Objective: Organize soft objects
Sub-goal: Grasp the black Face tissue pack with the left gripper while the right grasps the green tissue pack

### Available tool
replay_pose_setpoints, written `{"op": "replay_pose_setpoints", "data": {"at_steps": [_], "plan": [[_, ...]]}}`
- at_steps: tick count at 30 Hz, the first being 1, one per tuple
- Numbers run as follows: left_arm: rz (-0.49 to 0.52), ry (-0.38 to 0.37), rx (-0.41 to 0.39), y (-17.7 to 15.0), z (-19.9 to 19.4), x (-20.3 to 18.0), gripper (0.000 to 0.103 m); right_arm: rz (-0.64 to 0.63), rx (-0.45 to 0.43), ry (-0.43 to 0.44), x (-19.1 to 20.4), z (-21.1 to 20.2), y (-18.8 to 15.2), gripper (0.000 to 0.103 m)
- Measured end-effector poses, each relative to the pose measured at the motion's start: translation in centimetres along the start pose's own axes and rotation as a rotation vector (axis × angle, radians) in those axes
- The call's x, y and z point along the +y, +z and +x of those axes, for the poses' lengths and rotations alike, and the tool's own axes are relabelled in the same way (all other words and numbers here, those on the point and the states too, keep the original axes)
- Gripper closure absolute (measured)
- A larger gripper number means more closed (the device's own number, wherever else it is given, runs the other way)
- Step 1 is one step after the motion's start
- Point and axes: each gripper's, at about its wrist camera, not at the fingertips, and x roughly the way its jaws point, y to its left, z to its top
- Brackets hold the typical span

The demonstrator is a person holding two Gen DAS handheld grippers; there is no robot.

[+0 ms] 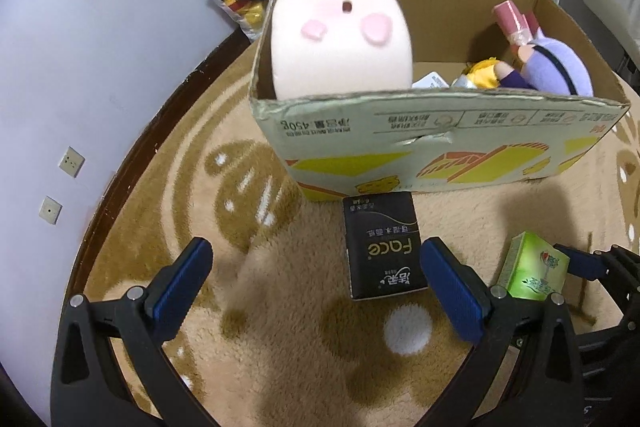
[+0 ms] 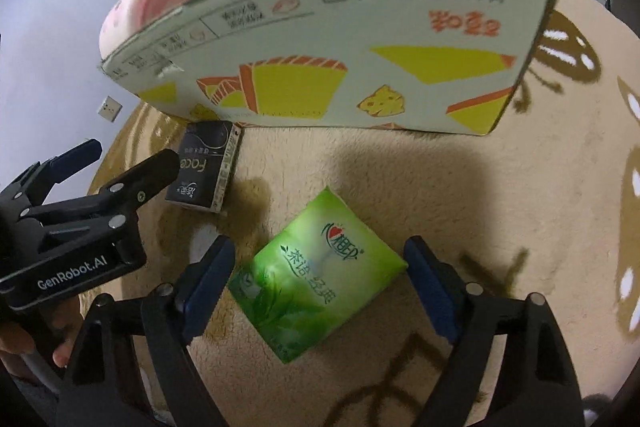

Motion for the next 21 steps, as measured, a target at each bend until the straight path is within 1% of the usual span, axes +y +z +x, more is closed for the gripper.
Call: {"op": "replay_pose_setpoints", "data": {"at_steps": [4, 13, 19, 21], "plan": [[-0.012, -0.017, 0.018, 0.1, 0.8, 0.0, 0.001, 0.005, 0.006, -0.006, 0.0, 0.4, 0.1, 0.012], [-0.011, -0.034, 0.037, 0.8, 2.4, -0.6, 0.001, -0.053, 0.003, -0.049, 1.3, 1.0, -0.1, 0.011], [-0.052, -0.065, 0.06, 1.3, 3.6, 0.0, 0.001, -0.06, -0.003, -0.055, 1.9, 1.7, 0.0, 0.012], [-0.057, -0.073, 0.064, 1.4, 3.8, 0.0, 0.001, -0.062, -0.004, -0.058, 1.4, 1.6, -0.1, 0.012]]}}
